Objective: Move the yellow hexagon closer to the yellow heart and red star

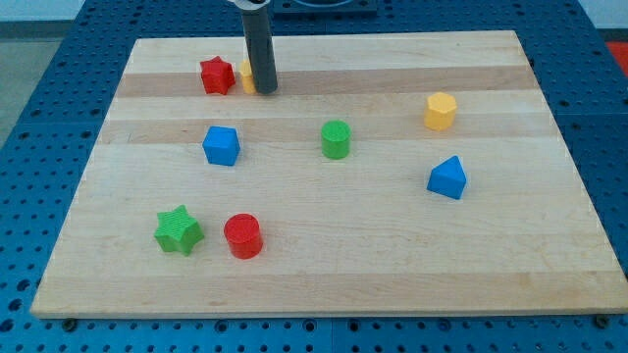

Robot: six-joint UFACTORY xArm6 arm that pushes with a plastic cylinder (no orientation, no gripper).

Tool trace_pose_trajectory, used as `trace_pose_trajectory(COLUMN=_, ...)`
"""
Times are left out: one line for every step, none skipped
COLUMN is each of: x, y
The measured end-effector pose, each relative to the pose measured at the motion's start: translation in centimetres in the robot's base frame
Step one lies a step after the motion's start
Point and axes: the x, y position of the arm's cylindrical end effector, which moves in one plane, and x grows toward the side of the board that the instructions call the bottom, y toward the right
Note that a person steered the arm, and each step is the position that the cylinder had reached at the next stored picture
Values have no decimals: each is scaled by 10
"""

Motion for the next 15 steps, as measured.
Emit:
trace_pose_trajectory(x=-3, y=-1)
trace_pose_trajectory(x=-3, y=2)
trace_pose_trajectory(x=-3, y=12)
trace_pose_trajectory(x=-7, y=17)
trace_pose_trajectory(x=-11, y=17)
trace_pose_trajectory(x=5, y=36)
trace_pose_trajectory(x=31, y=77)
trace_pose_trajectory(x=68, y=96)
trace_pose_trajectory(x=88, y=133)
trace_pose_trajectory(x=105, y=168)
trace_pose_trajectory(x=105, y=224)
trace_pose_trajectory(x=100, y=255)
trace_pose_trajectory(x=76, y=254)
trace_pose_trajectory(x=47, y=252)
trace_pose_trajectory(x=22, y=247)
